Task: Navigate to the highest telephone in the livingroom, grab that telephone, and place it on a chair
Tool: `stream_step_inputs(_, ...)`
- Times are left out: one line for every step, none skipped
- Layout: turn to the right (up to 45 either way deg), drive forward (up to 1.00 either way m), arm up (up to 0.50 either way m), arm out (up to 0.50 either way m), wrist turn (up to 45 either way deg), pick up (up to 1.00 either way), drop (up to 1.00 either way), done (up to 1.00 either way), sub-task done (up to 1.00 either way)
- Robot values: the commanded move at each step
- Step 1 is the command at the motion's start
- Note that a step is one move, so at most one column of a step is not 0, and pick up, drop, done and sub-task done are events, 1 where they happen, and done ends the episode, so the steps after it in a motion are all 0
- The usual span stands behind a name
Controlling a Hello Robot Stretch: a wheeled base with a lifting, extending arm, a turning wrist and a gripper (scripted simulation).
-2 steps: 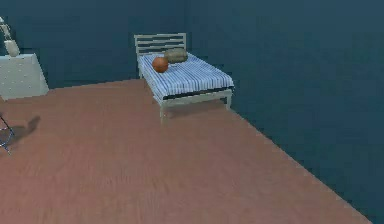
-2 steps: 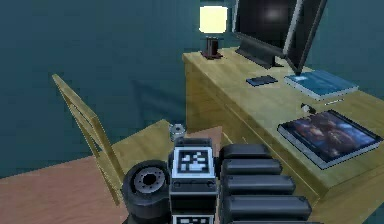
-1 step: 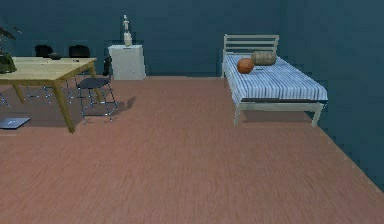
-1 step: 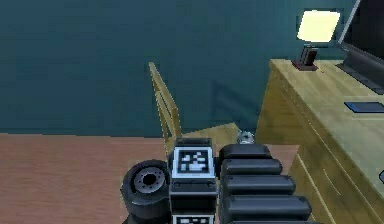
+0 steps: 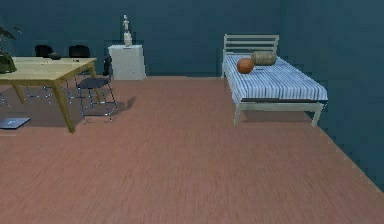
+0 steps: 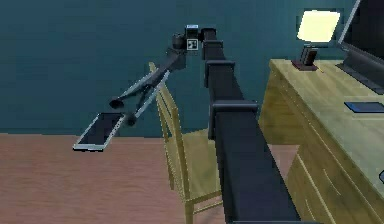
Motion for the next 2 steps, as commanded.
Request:
stream_step_inputs(0.0,0.0,0.0,0.0,45.0,0.0,0.0,0.0,0.0)
stream_step_inputs(0.0,0.0,0.0,0.0,45.0,0.0,0.0,0.0,0.0)
